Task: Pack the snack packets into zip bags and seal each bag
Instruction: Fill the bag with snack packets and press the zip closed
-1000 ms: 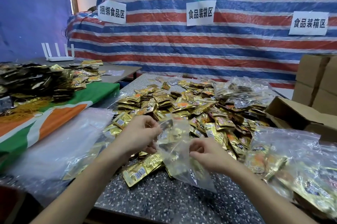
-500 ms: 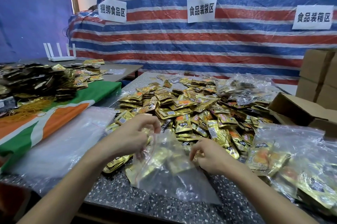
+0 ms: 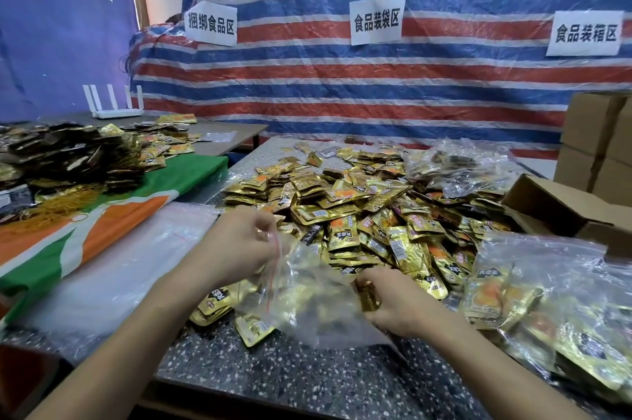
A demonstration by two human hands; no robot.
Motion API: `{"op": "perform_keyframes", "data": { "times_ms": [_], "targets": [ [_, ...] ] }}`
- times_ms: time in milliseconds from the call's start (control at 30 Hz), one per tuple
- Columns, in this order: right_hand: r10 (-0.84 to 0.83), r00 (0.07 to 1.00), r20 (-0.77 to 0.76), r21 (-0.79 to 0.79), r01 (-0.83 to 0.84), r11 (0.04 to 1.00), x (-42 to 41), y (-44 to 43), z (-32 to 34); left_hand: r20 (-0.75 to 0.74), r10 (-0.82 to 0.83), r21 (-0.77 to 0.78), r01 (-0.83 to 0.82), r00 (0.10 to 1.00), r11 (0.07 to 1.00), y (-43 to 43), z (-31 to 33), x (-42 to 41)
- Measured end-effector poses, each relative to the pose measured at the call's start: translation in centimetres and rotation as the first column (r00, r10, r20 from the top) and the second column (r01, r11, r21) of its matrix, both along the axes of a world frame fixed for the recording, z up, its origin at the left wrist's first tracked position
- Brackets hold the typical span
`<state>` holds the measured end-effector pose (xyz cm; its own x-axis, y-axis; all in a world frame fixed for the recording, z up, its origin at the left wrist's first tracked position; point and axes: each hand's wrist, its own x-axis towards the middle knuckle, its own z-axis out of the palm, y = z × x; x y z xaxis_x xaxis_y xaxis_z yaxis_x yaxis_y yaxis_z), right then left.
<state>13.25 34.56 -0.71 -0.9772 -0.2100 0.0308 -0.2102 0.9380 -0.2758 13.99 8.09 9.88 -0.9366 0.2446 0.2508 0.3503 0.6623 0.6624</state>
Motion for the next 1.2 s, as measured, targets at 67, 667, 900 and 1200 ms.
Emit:
{"op": "perform_keyframes", "data": {
  "times_ms": [67, 667, 900, 1200],
  "targets": [
    [0.008, 0.999, 0.034, 0.029, -0.009, 1.000, 0.1, -0.1, 0.4, -0.022, 0.061, 0.097, -0.059, 0.998, 0.994, -0.2, 0.2, 0.0],
    [-0.475, 0.878, 0.065, -0.852, 0.297, 0.432, 3.6, 5.6, 8.2, -0.180, 0.245, -0.189, -0.278, 0.953, 0.942, 4.3, -1.1, -1.1],
    [0.011, 0.996, 0.093, -0.986, 0.094, -0.140, 5.6, 1.4, 13.0, -0.119, 0.197, -0.326, -0.226, 0.973, 0.918, 8.2, -1.1, -1.0],
    [-0.038, 0.989, 0.145, -0.968, 0.150, 0.200, 5.0, -2.1, 13.5, 0.199, 0.101, -0.036, -0.096, 0.975, 0.995, 9.7, -1.9, -3.2]
  ]
}}
